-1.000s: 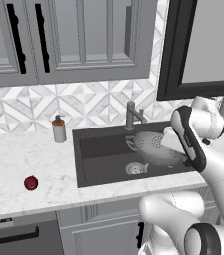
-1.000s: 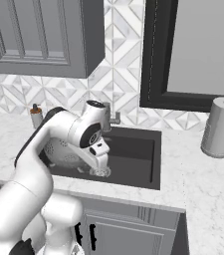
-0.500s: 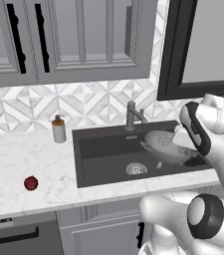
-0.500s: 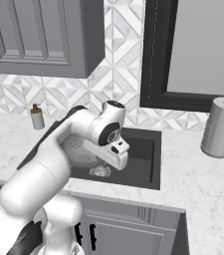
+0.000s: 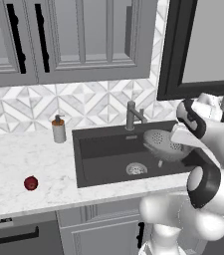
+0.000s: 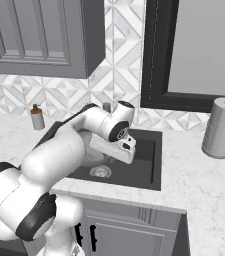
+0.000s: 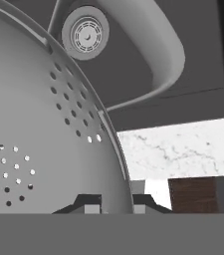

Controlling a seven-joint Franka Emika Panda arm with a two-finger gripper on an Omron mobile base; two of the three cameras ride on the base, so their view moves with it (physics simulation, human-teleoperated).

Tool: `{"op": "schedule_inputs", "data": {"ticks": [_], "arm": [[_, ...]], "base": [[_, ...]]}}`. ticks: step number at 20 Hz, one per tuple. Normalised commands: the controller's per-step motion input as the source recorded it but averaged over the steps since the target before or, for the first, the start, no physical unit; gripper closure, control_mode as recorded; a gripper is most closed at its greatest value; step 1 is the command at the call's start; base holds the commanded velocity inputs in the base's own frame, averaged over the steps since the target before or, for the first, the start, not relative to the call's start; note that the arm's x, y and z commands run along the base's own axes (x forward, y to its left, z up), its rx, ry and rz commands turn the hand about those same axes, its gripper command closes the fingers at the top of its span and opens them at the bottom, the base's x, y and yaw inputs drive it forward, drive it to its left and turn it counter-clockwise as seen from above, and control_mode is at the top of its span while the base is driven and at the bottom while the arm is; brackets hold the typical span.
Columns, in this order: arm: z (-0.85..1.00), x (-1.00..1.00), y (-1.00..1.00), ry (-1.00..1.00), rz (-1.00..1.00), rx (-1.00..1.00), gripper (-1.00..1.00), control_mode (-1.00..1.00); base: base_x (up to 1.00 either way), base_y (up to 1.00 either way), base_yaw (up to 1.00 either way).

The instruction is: Put the colander in the sink, put the pear in the colander, and turn on the sink faucet and pour water over the colander.

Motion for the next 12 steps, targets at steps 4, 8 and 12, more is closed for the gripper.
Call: {"op": "schedule_inputs", "data": {"ticks": [4, 8, 12], "arm": [[-0.27, 0.56, 0.02, -0.04, 0.20, 0.11, 1.00, -1.00], [-0.34, 0.48, 0.06, 0.00, 0.11, 0.10, 1.00, -1.00], [-0.27, 0.46, 0.01, 0.00, 0.00, 0.11, 1.00, -1.00]], "base": [[0.00, 0.00, 0.00], [0.00, 0.00, 0.00], [0.00, 0.00, 0.00]]}}
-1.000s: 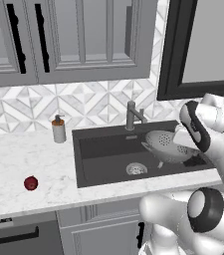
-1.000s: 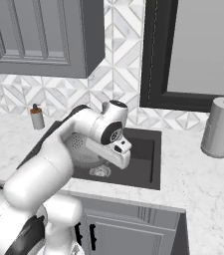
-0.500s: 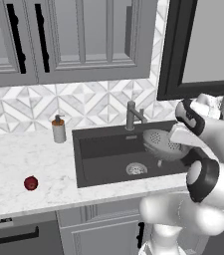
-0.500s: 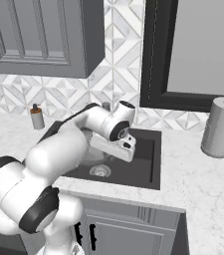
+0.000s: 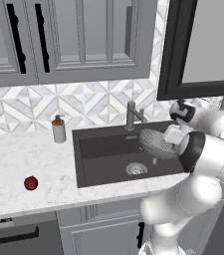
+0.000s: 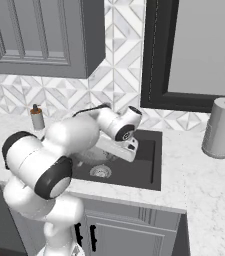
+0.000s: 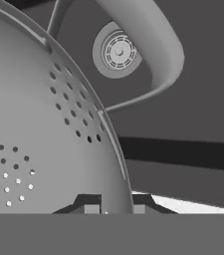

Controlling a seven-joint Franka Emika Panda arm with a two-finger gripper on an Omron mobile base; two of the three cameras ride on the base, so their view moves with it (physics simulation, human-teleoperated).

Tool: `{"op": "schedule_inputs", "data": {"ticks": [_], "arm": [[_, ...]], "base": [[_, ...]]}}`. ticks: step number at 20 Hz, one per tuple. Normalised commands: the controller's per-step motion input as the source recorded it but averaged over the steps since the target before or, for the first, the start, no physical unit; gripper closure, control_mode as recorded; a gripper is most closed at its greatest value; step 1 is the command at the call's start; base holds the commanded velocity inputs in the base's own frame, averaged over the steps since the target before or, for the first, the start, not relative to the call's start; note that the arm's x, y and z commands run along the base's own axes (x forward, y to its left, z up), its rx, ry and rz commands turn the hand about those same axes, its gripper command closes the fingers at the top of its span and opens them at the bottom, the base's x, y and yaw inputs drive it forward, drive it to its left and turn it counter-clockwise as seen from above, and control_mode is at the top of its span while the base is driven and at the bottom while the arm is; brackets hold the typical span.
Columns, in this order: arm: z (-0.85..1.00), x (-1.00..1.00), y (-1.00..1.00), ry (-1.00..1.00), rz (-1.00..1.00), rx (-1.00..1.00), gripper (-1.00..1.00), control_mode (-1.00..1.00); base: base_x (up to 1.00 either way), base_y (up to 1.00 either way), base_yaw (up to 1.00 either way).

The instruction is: Put the colander in the sink, put the pear in the colander, and turn on the sink faucet and pour water over the colander.

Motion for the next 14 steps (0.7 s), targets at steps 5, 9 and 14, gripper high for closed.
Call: {"op": "schedule_inputs", "data": {"ticks": [5, 9, 14], "arm": [[-0.29, 0.32, 0.12, 0.00, 0.00, 0.07, 1.00, -1.00], [-0.26, 0.15, 0.22, 0.00, 0.00, 0.00, 1.00, -1.00], [-0.17, 0.15, 0.16, 0.00, 0.00, 0.00, 1.00, -1.00]], "base": [[0.00, 0.00, 0.00], [0.00, 0.00, 0.00], [0.00, 0.00, 0.00]]}}
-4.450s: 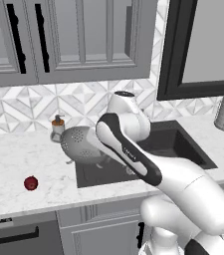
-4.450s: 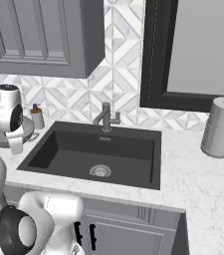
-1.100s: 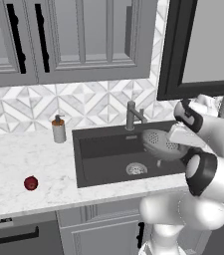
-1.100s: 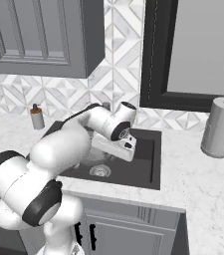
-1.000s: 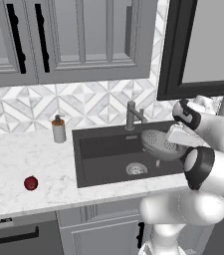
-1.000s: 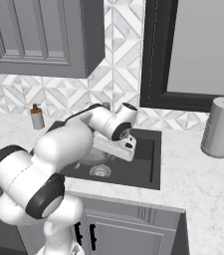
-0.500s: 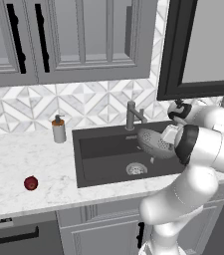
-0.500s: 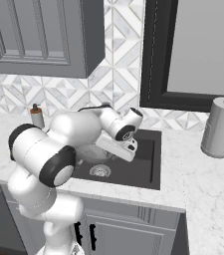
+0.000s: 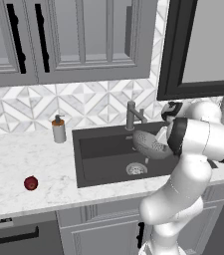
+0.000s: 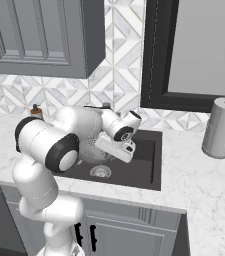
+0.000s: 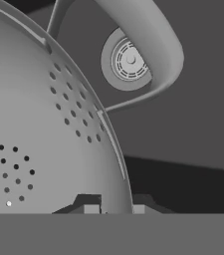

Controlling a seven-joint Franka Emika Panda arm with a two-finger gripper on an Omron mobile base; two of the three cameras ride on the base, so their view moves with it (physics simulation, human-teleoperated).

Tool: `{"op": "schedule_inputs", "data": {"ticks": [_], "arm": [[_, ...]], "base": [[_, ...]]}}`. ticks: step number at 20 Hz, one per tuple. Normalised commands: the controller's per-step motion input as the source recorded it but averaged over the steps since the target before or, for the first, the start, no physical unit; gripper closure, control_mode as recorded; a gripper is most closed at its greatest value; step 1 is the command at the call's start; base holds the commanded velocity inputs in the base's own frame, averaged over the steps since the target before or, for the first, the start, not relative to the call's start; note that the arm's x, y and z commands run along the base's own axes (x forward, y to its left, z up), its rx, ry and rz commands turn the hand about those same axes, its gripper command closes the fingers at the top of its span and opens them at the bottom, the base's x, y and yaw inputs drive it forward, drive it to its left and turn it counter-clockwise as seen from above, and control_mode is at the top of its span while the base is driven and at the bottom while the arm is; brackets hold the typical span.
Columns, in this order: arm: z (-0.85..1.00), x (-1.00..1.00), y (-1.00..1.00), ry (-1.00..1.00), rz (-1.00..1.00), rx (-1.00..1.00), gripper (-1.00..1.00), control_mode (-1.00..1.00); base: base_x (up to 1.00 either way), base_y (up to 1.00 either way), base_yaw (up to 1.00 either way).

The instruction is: Put the colander in the sink, put the pear in the colander, and turn on the sink faucet and pour water over the colander.

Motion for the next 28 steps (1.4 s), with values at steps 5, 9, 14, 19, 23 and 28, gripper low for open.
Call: {"op": "schedule_inputs", "data": {"ticks": [5, 9, 14, 19, 23, 28], "arm": [[-0.15, 0.12, 0.17, 0.04, 0.00, -0.01, 1.00, -1.00], [-0.20, 0.04, 0.15, 0.01, 0.00, -0.06, 1.00, -1.00], [-0.23, 0.07, 0.08, 0.00, -0.02, -0.09, 1.00, -1.00], [-0.21, 0.16, 0.00, 0.00, -0.12, -0.07, 1.00, -1.00], [-0.17, 0.14, 0.00, 0.00, -0.13, -0.03, 1.00, -1.00], [-0.10, 0.22, -0.03, 0.00, -0.10, 0.00, 1.00, -1.00]], "base": [[0.00, 0.00, 0.00], [0.00, 0.00, 0.00], [0.00, 0.00, 0.00], [0.00, 0.00, 0.00], [0.00, 0.00, 0.00], [0.00, 0.00, 0.00]]}}
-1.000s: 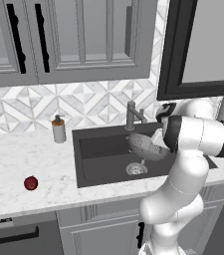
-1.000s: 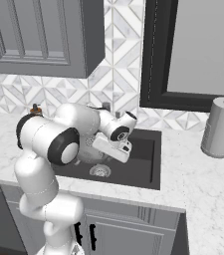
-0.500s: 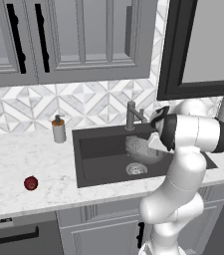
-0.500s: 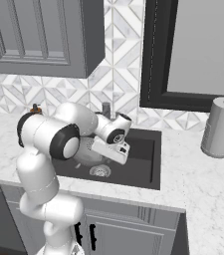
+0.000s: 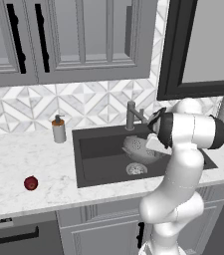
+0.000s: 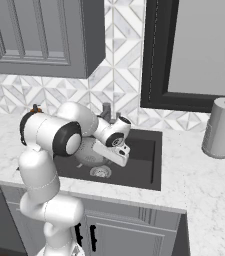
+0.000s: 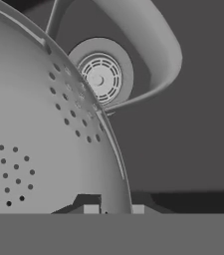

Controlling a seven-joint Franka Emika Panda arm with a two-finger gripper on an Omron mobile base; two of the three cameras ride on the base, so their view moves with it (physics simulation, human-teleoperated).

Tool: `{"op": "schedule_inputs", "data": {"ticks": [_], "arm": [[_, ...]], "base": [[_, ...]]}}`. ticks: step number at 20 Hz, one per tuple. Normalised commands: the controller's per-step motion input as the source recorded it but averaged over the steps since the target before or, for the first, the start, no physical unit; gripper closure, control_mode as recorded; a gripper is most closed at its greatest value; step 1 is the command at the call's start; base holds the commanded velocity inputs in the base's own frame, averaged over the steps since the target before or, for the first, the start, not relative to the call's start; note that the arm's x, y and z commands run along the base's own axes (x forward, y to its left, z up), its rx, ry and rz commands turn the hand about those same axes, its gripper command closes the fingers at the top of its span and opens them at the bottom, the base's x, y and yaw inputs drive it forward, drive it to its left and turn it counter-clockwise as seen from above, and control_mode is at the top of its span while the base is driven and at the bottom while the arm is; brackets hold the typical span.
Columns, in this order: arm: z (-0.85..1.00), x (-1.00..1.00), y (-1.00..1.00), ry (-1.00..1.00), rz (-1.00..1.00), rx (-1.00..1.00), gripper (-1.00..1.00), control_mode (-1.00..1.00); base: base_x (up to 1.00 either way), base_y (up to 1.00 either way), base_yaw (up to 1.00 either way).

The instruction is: Put the colander in the sink, put the pear in the colander, and turn on the sink faucet and pour water over the colander.

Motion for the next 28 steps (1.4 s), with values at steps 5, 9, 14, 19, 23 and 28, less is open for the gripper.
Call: {"op": "schedule_inputs", "data": {"ticks": [5, 9, 14, 19, 23, 28], "arm": [[-0.12, 0.26, -0.08, 0.00, -0.14, 0.00, 1.00, -1.00], [-0.24, 0.15, -0.13, 0.00, -0.12, -0.03, 1.00, -1.00], [-0.26, 0.06, -0.03, 0.00, -0.09, -0.04, 1.00, -1.00], [-0.22, 0.06, 0.00, 0.00, -0.03, -0.06, 1.00, -1.00], [-0.25, 0.03, 0.00, 0.00, 0.00, -0.06, 1.00, -1.00], [-0.25, 0.04, 0.00, 0.00, -0.01, -0.03, 1.00, -1.00]], "base": [[0.00, 0.00, 0.00], [0.00, 0.00, 0.00], [0.00, 0.00, 0.00], [0.00, 0.00, 0.00], [0.00, 0.00, 0.00], [0.00, 0.00, 0.00]]}}
